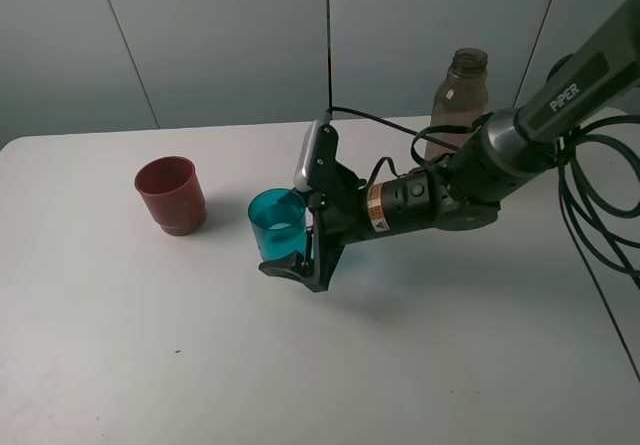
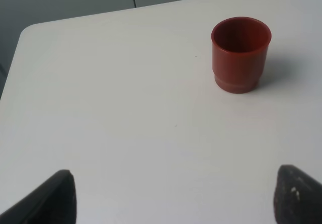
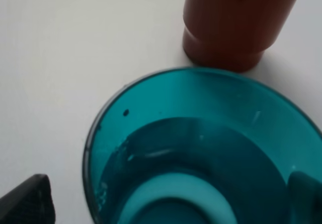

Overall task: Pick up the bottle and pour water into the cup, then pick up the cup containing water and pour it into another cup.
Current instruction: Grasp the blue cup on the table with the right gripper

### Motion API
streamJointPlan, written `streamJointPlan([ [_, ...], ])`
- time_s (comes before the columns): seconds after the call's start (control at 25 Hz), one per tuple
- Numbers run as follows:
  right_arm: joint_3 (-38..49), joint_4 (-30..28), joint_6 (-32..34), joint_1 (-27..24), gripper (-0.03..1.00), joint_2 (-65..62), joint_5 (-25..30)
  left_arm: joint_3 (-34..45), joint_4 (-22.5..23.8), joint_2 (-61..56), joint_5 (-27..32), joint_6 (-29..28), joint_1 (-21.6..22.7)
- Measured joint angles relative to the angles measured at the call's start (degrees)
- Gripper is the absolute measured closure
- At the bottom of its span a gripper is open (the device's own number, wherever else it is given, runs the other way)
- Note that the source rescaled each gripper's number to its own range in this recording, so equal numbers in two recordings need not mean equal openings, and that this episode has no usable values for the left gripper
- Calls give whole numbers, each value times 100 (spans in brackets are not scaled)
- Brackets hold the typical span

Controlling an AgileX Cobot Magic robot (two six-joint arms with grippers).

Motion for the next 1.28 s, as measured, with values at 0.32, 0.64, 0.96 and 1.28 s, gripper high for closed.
streamJointPlan([
  [0.32, -93, 318, -302, 21, -3, 22, 126, 0, 0, 0, 0, 0, 0],
  [0.64, -98, 407, -325, 62, -3, 87, 156, 0, 0, 0, 0, 0, 0],
  [0.96, -107, 421, -339, 71, 82, 90, 156, 0, 0, 0, 0, 0, 0],
  [1.28, -107, 421, -456, 71, 82, 90, 157, 0, 0, 0, 0, 0, 0],
])
